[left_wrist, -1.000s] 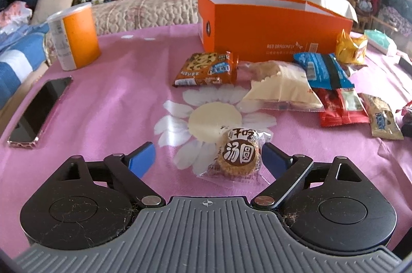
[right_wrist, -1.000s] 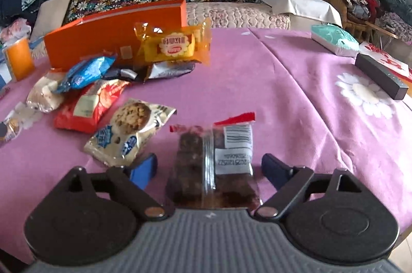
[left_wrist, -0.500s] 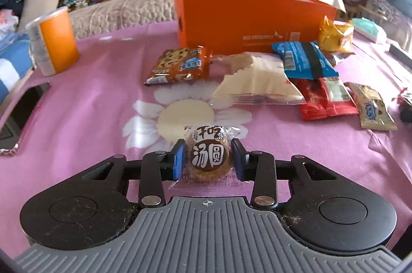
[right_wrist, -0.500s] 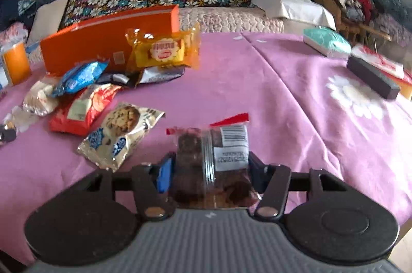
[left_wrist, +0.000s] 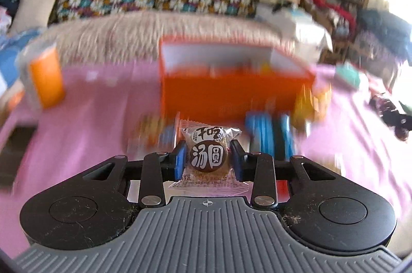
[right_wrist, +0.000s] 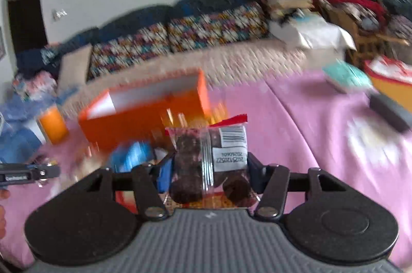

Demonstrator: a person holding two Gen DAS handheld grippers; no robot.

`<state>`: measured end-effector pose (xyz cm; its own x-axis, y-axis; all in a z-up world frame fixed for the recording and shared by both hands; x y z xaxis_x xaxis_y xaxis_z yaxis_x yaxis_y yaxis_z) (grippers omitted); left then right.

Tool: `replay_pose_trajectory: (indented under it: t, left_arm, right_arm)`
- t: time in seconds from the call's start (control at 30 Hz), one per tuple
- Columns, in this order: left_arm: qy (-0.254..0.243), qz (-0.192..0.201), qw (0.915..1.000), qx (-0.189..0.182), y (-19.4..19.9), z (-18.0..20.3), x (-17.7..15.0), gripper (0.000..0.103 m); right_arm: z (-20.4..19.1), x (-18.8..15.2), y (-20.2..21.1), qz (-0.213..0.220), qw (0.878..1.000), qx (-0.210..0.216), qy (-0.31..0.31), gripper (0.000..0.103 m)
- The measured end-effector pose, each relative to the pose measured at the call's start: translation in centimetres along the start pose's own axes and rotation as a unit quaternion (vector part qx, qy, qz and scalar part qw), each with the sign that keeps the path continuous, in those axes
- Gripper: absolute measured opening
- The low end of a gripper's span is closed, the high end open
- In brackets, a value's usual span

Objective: Organize snacks
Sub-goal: 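Lift both packs and carry them over the orange box, then open both grippers to drop the packs into the orange box, then grasp the blue wafer pack with the left gripper while the right grasps the chocolate-chip cookie pack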

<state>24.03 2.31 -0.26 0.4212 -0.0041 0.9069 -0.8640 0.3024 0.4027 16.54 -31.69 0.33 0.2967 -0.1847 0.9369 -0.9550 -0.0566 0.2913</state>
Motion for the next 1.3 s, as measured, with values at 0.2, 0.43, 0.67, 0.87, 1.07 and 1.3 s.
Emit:
replay_pose_trajectory:
  t: [0.2,0.43,0.67,0.87,1.07,1.3]
  left_arm:
    - [-0.02,0.043,0.9988,0.012,-7.8,0.4,7.9,0.01]
    - [-0.034,0.024,0.9987,0.029,-15.8,-0.2,9.0,0.013]
    - [-0.045,0.042,0.9976,0.032,-13.5,-0.4,8.6,0.044]
    - [-0.066,0.061,0.9956,0.026,-5.5,0.6,4.9,0.058]
    - [-0.077,-0.012,0.9967,0.022,-1.4,2.5,-3.5,0.058]
    - [-0.108,-0.039,0.9934,0.001,-4.3,7.6,-4.3,0.056]
  right_arm:
    - [-3.8,6.9,-10.5,0.032,0.997,0.04,0.056,0.058]
    - [-7.6,6.4,-21.2,-0.001,0.993,0.074,0.088,0.059]
    - [-8.6,6.0,-21.0,-0.001,0.993,0.089,0.078,0.073]
    - [-6.1,4.1,-11.6,0.026,0.994,0.066,0.083,0.094]
    - [-2.1,-3.6,-5.0,-0.03,0.999,0.025,0.02,0.094]
    - [-0.1,-5.1,-3.6,-0.04,0.999,0.016,-0.024,0.094]
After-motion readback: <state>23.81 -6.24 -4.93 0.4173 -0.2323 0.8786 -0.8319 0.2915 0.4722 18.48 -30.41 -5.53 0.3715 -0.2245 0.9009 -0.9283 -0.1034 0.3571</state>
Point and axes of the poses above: each gripper's, at about its wrist camera, not at the fingertips, and y roughly against the way its jaws point, z to its right, x to its top, the point moved 4 cm from there along -y, roughly the way its jaws point, and after that the axes turned 10 degrees about z, right-handed, at the moved point
